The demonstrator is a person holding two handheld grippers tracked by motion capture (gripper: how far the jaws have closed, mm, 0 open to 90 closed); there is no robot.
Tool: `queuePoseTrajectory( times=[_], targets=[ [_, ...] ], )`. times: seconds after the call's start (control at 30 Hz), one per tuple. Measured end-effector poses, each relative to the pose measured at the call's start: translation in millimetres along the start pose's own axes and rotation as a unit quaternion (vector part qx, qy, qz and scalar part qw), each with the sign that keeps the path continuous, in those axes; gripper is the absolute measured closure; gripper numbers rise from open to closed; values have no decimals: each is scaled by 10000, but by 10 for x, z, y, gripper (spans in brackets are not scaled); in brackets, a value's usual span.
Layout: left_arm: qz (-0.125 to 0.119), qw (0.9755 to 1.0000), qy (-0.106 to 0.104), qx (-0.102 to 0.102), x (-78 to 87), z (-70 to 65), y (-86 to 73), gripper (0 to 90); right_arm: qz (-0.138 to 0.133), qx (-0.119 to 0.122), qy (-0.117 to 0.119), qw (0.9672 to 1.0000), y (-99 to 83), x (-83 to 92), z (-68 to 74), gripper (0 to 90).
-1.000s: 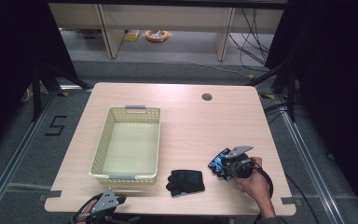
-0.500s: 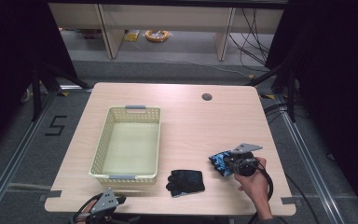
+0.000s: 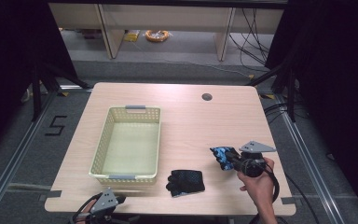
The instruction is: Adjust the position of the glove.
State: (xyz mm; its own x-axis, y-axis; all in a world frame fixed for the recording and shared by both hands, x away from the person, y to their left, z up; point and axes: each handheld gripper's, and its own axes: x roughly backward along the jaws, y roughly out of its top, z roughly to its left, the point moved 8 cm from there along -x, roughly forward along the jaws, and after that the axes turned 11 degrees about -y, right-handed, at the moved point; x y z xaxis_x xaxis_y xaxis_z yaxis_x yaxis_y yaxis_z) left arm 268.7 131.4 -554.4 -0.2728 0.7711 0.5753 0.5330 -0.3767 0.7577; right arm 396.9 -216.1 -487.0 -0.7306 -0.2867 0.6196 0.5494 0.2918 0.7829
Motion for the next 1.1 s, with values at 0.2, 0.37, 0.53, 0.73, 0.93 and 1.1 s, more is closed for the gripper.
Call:
queuePoseTrajectory(
  times=[0.2, 0.37, 0.53, 0.73, 0.93, 1.1],
  targets=[
    [-13, 10000, -1, -3, -1, -5, 2, 161, -76, -10, 195, 9998, 7, 88, 274, 899],
    [-15, 10000, -2, 4, -2, -6, 0, 161, -249, 21, 515, 9984, 60, 86, 557, 899],
    [63, 9999, 120, 9, -14, 19, -20, 161, -203, 107, 567, 9981, 59, 69, 688, 899],
    [11, 10000, 0, 51, -24, -5, -12, 161, -121, -71, 748, 9971, 22, -3, 915, 899],
    [0, 10000, -20, 29, -17, -5, -7, 161, -224, -89, 771, 9967, 17, -31, 1049, 899],
    [22, 9998, -91, 151, -20, -29, -11, 161, -84, -92, 887, 9960, -44, -42, 1225, 898]
  ],
)
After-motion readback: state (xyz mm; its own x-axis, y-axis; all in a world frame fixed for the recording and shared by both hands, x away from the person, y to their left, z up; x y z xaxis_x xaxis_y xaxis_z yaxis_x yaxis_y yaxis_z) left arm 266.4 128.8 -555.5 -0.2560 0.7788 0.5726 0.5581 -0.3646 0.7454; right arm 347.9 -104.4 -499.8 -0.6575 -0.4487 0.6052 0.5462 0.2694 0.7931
